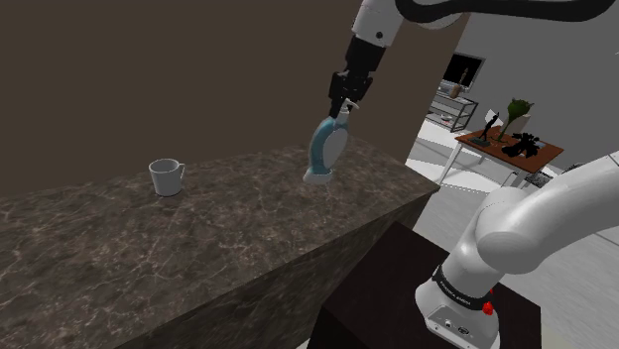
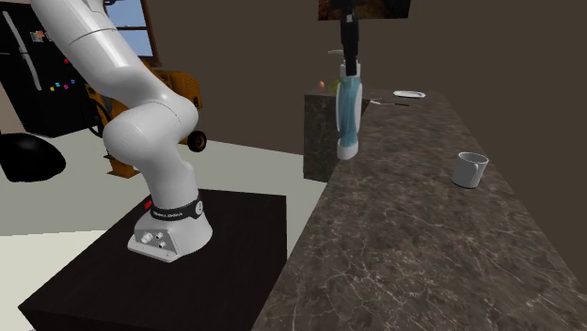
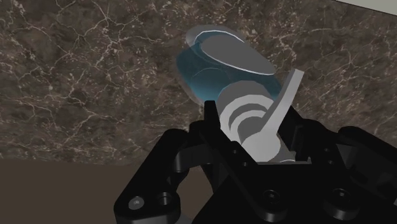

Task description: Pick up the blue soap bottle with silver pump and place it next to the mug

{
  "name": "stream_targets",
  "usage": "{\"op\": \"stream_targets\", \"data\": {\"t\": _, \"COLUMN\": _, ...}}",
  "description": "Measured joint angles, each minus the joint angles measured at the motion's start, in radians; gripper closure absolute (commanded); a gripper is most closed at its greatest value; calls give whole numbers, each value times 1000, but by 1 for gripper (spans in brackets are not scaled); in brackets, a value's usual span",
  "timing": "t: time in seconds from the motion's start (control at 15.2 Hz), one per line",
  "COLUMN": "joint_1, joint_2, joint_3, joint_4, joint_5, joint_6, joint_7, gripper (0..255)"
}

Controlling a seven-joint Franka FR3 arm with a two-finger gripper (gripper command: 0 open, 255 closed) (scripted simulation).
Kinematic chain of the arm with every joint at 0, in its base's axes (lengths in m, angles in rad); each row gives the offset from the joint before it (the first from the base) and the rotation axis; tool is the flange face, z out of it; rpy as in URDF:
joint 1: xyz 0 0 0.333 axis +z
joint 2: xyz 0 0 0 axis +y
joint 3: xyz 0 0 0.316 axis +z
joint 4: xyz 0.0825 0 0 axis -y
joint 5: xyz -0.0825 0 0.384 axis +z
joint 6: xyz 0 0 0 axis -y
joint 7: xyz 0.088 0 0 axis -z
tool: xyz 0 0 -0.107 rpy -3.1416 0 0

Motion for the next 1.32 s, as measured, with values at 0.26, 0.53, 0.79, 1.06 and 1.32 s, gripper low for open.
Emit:
{"op": "stream_targets", "data": {"t": 0.26, "joint_1": -2, "joint_2": 9, "joint_3": -3, "joint_4": 62, "joint_5": -3, "joint_6": -52, "joint_7": 1, "gripper": 255}}
{"op": "stream_targets", "data": {"t": 0.53, "joint_1": -3, "joint_2": 27, "joint_3": -4, "joint_4": 131, "joint_5": -5, "joint_6": -104, "joint_7": 6, "gripper": 255}}
{"op": "stream_targets", "data": {"t": 0.79, "joint_1": -3, "joint_2": 42, "joint_3": -4, "joint_4": 200, "joint_5": -7, "joint_6": -157, "joint_7": 11, "gripper": 255}}
{"op": "stream_targets", "data": {"t": 1.06, "joint_1": -4, "joint_2": 56, "joint_3": -6, "joint_4": 264, "joint_5": -9, "joint_6": -208, "joint_7": 14, "gripper": 255}}
{"op": "stream_targets", "data": {"t": 1.32, "joint_1": -6, "joint_2": 91, "joint_3": -6, "joint_4": 357, "joint_5": -13, "joint_6": -265, "joint_7": 18, "gripper": 255}}
